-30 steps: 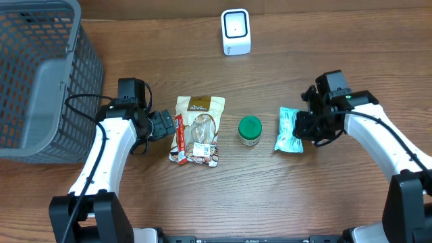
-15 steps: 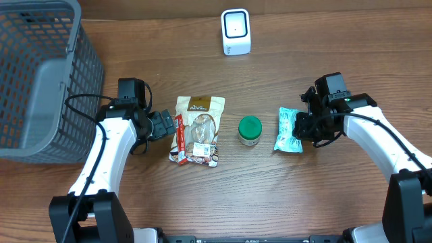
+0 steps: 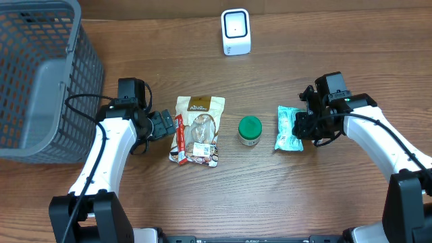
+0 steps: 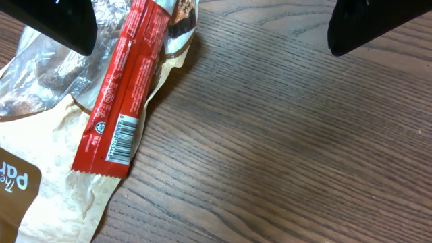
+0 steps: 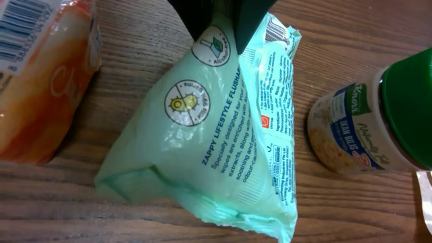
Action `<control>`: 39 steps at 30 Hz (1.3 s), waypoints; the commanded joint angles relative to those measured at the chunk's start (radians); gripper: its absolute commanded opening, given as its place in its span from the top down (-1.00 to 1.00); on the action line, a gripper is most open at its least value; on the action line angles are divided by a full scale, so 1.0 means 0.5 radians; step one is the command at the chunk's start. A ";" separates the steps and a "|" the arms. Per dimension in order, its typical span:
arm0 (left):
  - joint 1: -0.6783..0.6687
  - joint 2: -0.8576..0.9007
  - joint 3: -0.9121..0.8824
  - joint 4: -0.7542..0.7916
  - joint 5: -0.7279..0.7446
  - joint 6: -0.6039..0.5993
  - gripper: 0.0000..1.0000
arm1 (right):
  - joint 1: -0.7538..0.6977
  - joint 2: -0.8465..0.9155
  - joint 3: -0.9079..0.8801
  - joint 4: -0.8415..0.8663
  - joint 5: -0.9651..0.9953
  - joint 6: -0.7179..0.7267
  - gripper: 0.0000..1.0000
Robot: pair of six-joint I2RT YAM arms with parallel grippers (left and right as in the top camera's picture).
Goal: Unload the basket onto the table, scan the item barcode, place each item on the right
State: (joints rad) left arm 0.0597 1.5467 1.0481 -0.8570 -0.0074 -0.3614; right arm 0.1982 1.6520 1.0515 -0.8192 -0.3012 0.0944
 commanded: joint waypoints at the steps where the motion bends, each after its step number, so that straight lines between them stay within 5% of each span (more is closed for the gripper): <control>1: -0.005 -0.008 0.031 0.002 -0.005 -0.018 -1.00 | 0.009 -0.038 -0.009 0.014 0.034 -0.050 0.85; 5: -0.005 -0.008 0.031 0.002 -0.005 -0.018 -1.00 | 0.009 -0.038 -0.009 0.014 0.034 -0.050 0.83; 12: -0.004 -0.008 0.031 0.002 -0.005 -0.018 -1.00 | 0.009 -0.038 -0.009 0.015 0.034 -0.050 0.17; 24: -0.004 -0.008 0.031 0.003 -0.005 -0.018 -1.00 | 0.009 -0.038 -0.011 -0.008 -0.056 -0.027 0.17; 27: -0.004 -0.008 0.030 0.002 -0.005 -0.018 -1.00 | 0.009 -0.038 -0.011 -0.008 -0.119 -0.025 0.28; 33: -0.008 -0.008 0.031 0.002 -0.005 -0.018 -1.00 | 0.009 -0.038 -0.011 -0.009 -0.119 0.072 0.80; 39: -0.005 -0.008 0.030 0.002 -0.005 -0.018 -1.00 | 0.011 -0.038 -0.011 -0.038 -0.220 0.072 0.93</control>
State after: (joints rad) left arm 0.0597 1.5467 1.0481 -0.8570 -0.0074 -0.3614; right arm 0.1982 1.6520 1.0515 -0.8330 -0.3660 0.1204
